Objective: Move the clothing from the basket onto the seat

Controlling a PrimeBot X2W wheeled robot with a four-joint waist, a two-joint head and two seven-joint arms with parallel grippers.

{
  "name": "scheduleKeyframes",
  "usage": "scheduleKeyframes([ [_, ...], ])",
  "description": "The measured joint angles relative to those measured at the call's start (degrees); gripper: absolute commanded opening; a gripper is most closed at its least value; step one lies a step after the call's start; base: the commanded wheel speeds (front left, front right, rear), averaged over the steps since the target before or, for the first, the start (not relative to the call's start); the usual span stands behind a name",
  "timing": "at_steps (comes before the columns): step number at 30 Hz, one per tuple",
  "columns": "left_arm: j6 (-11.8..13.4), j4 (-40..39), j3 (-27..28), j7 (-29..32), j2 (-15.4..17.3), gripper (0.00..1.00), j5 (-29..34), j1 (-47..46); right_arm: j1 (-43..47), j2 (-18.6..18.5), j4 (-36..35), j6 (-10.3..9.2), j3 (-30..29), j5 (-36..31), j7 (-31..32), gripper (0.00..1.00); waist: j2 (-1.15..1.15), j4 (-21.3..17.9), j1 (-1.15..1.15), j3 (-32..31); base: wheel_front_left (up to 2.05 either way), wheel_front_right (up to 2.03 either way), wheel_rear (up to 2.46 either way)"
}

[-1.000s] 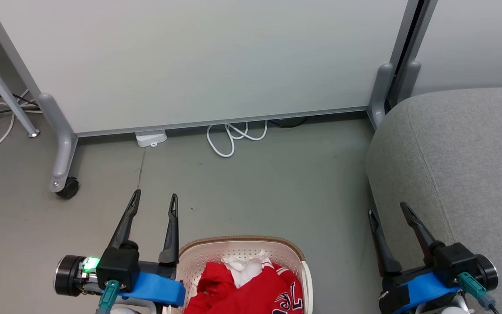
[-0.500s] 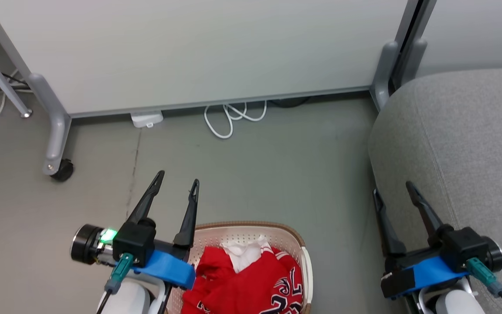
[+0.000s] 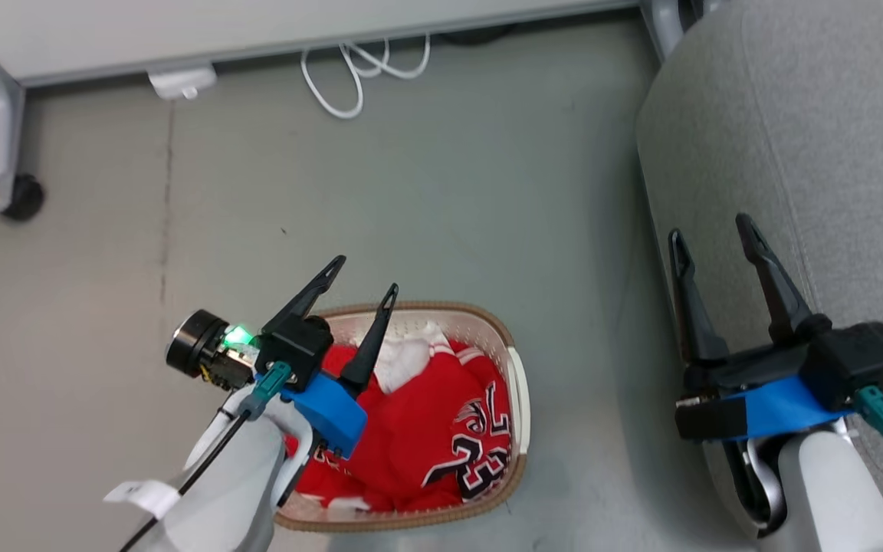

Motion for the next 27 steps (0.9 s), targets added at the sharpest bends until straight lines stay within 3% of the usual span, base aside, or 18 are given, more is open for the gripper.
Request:
scheduleKeyframes([
  [10,-0.01,13.11,-15.33,0.01,2.4,1.0,-6.76,-11.35,-5.61,-0.03,-3.15,0.0,0.96,-1.97,0.0,1.0,0.0,-2.53,0.0,11.79,0.0,0.0,0.0],
  [18,-0.01,23.37,-28.04,0.0,1.99,1.0,-14.93,-19.36,-7.95,-0.03,-6.33,0.03,0.64,-3.68,0.0,1.0,0.0,-3.67,0.0,20.5,0.0,0.0,0.0],
  [27,-0.01,28.56,-42.17,1.51,3.25,1.0,-24.34,-27.66,-9.49,-0.04,-9.92,0.04,-0.02,-4.43,0.0,1.0,0.0,-4.91,0.0,29.49,0.0,0.0,0.0],
])
